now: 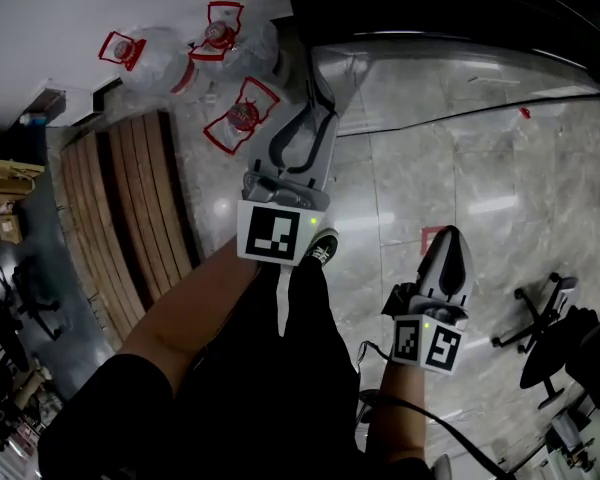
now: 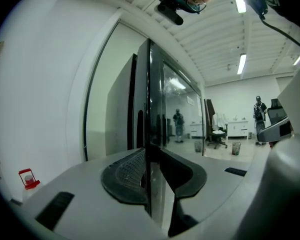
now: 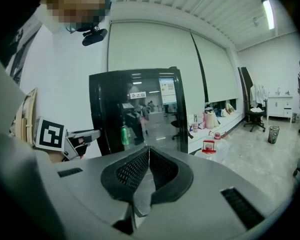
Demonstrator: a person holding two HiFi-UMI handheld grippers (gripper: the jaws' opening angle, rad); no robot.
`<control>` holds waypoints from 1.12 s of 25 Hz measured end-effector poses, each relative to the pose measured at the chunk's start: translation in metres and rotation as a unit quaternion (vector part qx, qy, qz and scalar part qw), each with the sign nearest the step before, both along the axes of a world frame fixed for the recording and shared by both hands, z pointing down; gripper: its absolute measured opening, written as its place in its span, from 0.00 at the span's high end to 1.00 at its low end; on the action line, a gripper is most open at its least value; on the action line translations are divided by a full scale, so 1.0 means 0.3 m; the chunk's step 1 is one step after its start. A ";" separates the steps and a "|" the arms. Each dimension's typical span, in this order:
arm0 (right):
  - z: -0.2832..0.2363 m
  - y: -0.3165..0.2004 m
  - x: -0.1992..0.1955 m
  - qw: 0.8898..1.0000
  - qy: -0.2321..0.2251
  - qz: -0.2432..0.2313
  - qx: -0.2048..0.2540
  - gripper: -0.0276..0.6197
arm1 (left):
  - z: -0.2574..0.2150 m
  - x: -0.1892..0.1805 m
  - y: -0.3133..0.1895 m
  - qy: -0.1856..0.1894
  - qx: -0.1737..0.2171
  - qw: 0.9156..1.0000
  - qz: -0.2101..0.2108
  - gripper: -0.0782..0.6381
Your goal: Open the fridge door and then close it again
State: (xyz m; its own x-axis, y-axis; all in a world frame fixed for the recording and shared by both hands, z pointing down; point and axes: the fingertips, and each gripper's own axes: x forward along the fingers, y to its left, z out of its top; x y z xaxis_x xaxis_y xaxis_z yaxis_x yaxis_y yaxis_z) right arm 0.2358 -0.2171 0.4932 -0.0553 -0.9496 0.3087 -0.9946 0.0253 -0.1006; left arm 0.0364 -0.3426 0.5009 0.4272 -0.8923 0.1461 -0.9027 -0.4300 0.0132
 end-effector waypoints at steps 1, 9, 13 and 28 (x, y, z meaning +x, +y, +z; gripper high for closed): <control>0.000 -0.010 0.001 1.000 0.001 0.001 0.000 0.93 | -0.002 -0.007 -0.020 0.001 0.001 1.000 -0.001 0.77; -0.010 -0.046 -0.010 1.000 -0.002 0.009 0.004 0.93 | -0.004 -0.025 -0.042 -0.021 0.017 1.000 -0.002 0.77; -0.060 -0.054 -0.068 1.000 -0.009 -0.011 0.013 0.93 | -0.047 -0.047 0.000 -0.067 0.039 0.997 -0.014 0.80; -0.564 0.069 -0.518 0.984 0.001 -0.162 0.078 0.93 | -0.558 -0.040 0.392 0.035 0.020 0.997 0.071 0.88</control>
